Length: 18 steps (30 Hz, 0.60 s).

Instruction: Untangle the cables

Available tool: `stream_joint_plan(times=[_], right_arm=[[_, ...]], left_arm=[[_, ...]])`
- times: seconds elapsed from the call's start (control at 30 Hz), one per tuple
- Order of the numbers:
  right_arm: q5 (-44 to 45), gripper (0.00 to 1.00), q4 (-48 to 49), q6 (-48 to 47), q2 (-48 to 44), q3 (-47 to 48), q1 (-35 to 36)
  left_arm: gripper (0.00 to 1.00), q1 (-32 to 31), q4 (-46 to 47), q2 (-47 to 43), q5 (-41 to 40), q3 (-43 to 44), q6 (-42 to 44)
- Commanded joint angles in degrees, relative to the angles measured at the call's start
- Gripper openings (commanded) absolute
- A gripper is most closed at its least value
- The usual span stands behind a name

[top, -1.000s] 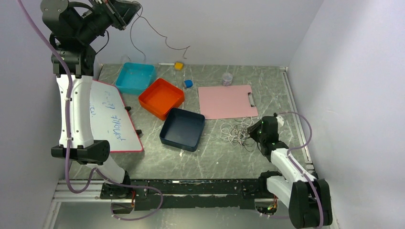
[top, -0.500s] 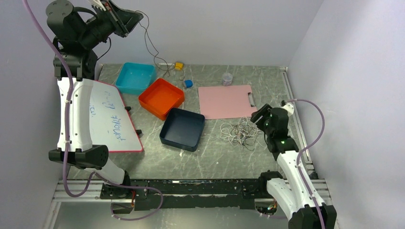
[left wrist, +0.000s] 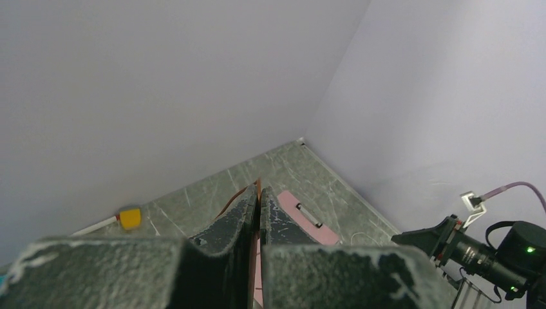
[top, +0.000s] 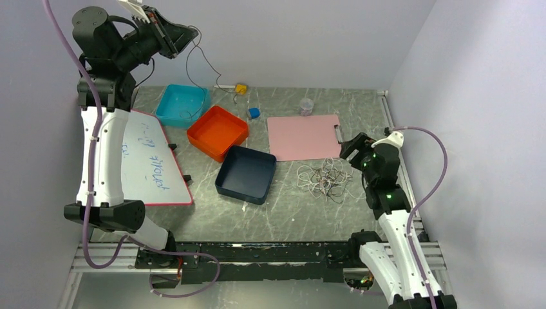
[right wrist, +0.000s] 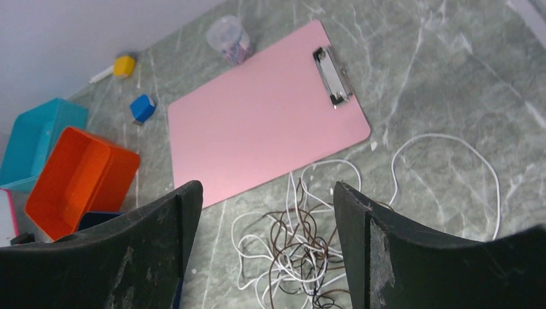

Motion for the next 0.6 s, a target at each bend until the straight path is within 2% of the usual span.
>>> stream_joint_plan(times=[0.0,0.47,0.57], right_arm=[[-0.80,0.78,-0.64,-3.40,-1.75,2.86,-0.42],[-2.27,0.83,1.19,-6.92,-4.72,3.59,-0.41],[-4.41,0.84,2.94,-7.31,-5.41,3.82,-0.39]], left_arm=[[0.07,-0.30,-1.00,-1.81,-0.63,-1.99,0.62],[0.07,-1.08,-0.67,-2.82,-1.80,-7.04,0.62],[0.07,-2.46,-2.12,-2.45,-3.39,-6.91,3.45]])
